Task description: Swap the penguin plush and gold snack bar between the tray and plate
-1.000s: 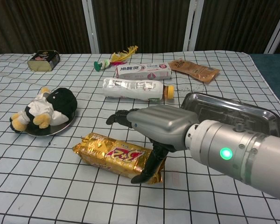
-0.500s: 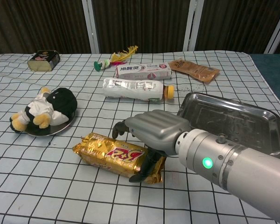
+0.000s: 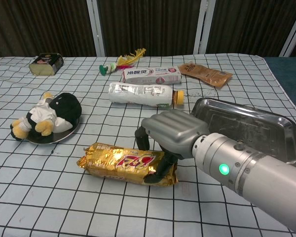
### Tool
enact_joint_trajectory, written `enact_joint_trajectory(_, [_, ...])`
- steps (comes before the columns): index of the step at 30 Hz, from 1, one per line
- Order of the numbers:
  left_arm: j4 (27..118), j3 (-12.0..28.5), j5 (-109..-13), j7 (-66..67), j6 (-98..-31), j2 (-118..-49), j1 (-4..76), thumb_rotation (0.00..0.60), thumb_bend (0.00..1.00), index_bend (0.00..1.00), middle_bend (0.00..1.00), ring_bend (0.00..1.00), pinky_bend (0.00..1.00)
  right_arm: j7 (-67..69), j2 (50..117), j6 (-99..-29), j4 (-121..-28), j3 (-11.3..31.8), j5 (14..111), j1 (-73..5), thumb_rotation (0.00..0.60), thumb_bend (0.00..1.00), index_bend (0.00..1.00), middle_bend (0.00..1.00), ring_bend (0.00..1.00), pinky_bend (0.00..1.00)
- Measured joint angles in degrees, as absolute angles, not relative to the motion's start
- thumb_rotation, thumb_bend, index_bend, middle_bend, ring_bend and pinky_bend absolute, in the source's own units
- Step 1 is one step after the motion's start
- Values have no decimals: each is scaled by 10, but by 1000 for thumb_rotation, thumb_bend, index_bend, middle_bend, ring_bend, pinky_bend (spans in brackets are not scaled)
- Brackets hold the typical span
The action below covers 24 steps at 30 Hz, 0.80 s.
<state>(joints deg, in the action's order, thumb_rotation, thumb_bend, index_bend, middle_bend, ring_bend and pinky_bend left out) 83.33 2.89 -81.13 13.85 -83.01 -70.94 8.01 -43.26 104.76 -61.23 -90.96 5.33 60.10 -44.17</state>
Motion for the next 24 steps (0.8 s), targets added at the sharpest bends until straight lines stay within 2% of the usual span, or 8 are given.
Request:
enact_joint_trajectory(3, [834, 29, -812, 139, -830, -709, 80, 600, 390, 157, 98, 50, 109, -429, 1038, -622, -912, 53, 613, -437, 600, 412, 741, 586, 742, 805])
enact_joint_trajectory(7, [834, 29, -812, 141, -829, -710, 80, 600, 390, 157, 98, 50, 108, -417, 1010, -640, -931, 54, 635, -428, 600, 416, 776, 604, 758, 817])
enact_joint_trajectory(17, [840, 27, -818, 153, -828, -711, 80, 600, 389, 158, 100, 50, 110, -350, 880, -708, -986, 43, 694, -368, 600, 417, 779, 607, 761, 819])
enact_joint_trajectory(24, [844, 26, -818, 158, -825, -712, 80, 600, 388, 158, 106, 51, 112, -257, 820, -736, -958, 29, 714, -317, 600, 417, 779, 608, 761, 817])
